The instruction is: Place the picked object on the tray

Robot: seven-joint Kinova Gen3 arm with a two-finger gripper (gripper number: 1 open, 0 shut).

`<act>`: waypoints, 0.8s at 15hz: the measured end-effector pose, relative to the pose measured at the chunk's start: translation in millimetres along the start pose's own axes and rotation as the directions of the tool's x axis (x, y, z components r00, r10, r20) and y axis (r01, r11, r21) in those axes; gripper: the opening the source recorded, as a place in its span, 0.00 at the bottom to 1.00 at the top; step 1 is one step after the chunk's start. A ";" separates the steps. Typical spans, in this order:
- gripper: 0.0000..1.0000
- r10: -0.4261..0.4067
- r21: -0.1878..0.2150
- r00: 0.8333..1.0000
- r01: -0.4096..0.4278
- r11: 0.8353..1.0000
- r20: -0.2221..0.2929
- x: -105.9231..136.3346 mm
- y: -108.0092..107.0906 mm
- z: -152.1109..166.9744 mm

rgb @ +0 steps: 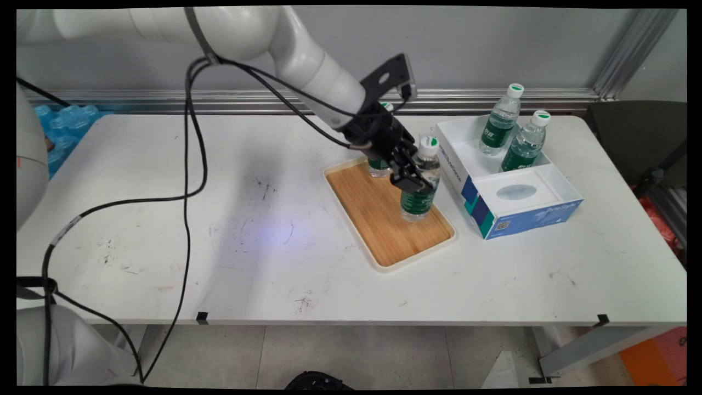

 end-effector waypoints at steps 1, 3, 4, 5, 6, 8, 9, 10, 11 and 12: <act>0.00 -0.001 0.000 1.000 0.001 1.000 -0.003 -1.5 0.2 5.8; 0.00 -0.002 -0.002 1.000 0.002 1.000 -0.008 -4.5 0.5 17.3; 0.00 -0.003 -0.003 1.000 0.003 1.000 -0.009 -6.5 0.7 22.3; 0.00 -0.004 -0.004 1.000 0.004 1.000 -0.011 -8.2 0.9 26.8; 0.00 -0.004 -0.007 1.000 0.003 1.000 -0.012 -9.9 1.2 30.9; 0.00 -0.004 -0.010 1.000 0.004 1.000 -0.013 -12.8 1.9 37.3; 0.00 -0.004 -0.011 1.000 0.004 1.000 -0.014 -13.9 2.4 40.3; 0.00 -0.003 -0.013 1.000 0.003 1.000 -0.014 -14.9 2.7 43.1; 0.00 -0.003 -0.014 1.000 0.003 1.000 -0.015 -15.7 3.1 45.4; 0.00 0.000 -0.015 1.000 0.000 1.000 -0.014 -16.6 3.3 47.6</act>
